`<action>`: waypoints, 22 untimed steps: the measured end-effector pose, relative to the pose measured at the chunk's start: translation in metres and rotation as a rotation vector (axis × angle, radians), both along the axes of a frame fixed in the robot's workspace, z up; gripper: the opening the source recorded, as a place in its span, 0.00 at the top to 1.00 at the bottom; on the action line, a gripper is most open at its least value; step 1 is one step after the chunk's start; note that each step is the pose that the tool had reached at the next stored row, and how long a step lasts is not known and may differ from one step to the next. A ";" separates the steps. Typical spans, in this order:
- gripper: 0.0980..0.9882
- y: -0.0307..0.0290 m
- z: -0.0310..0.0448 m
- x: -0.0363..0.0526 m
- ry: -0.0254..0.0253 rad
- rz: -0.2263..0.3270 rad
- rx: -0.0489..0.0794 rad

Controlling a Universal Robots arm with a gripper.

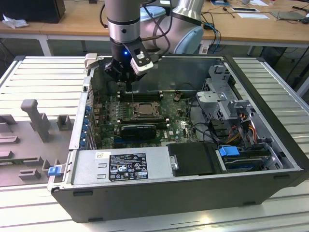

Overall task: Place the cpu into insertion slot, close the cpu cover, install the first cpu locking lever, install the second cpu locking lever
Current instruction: 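Install the first cpu locking lever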

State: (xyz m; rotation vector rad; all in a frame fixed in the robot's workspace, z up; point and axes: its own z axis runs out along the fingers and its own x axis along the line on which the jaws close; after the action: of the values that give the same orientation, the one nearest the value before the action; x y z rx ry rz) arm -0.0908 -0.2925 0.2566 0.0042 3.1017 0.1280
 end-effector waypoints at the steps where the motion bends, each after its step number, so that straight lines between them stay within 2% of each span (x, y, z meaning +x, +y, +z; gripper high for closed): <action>1: 0.99 0.0000 0.0000 0.0005 0.0000 0.000 0.000; 22: 0.99 0.0000 -0.0005 0.0186 0.0000 0.000 0.000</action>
State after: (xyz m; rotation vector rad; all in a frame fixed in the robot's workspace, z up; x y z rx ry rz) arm -0.0722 -0.2925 0.2561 0.0043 3.1018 0.1280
